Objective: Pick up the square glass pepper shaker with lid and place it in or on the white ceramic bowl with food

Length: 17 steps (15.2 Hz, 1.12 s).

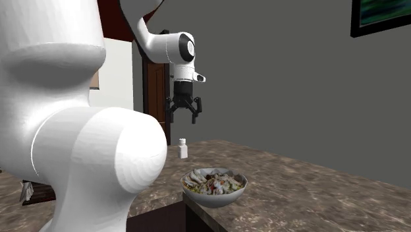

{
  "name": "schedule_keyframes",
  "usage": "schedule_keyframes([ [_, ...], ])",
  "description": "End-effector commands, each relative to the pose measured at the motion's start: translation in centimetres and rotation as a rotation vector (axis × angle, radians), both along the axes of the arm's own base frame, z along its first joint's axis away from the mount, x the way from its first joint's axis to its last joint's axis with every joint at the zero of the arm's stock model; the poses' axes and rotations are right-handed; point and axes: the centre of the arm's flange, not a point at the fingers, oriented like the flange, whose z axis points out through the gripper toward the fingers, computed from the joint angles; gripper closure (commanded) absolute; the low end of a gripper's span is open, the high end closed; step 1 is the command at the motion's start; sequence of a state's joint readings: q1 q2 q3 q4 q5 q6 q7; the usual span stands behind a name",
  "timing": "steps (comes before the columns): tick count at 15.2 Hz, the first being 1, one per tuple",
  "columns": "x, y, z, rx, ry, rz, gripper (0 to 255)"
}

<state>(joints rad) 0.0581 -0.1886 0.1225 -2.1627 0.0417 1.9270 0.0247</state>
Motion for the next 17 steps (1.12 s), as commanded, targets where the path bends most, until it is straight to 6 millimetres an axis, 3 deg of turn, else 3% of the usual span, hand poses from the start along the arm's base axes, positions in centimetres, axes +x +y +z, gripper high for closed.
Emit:
schedule_keyframes([
  [1,2.3,1.3,-1.0,-0.004,-0.006,0.005,0],
  [12,13.4,8.4,-6.8,-0.031,-0.033,0.032,0],
  [17,13.6,8.5,-9.1,-0.032,-0.034,0.032,0],
])
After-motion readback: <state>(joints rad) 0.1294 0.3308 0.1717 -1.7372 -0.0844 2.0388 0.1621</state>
